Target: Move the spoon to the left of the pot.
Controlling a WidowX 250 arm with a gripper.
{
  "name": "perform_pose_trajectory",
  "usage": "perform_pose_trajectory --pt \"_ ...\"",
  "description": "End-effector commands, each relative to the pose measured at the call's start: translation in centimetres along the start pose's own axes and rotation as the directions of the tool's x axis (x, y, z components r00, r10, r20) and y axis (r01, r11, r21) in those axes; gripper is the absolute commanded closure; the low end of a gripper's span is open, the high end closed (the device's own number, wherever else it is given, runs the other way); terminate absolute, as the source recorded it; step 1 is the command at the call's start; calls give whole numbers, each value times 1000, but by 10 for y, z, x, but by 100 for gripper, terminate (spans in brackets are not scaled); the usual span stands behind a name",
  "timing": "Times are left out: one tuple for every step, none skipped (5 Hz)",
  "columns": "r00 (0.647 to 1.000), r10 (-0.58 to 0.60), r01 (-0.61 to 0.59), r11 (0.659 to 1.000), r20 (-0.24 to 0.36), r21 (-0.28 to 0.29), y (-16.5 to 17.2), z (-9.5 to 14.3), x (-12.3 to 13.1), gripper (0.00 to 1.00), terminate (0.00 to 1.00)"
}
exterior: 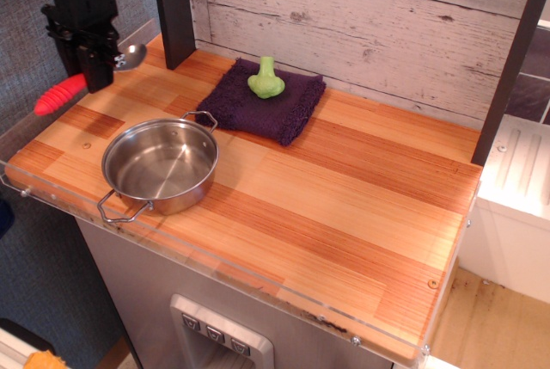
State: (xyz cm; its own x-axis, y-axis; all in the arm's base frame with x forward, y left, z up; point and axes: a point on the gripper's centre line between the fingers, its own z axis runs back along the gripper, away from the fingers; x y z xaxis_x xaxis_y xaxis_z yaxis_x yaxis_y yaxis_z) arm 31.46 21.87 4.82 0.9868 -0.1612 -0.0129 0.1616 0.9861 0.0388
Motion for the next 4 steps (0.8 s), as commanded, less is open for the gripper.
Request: perform_pose_trajectory --pt "996 64 -68 996 66 53 2 1 -10 100 0" --pt "993 101 -105 992 60 70 1 -4 -12 100 0" --pt "990 135 -137 988 36 73 4 -11 -14 100 0" --pt "983 179 -181 980 31 86 4 -9 -15 0 0"
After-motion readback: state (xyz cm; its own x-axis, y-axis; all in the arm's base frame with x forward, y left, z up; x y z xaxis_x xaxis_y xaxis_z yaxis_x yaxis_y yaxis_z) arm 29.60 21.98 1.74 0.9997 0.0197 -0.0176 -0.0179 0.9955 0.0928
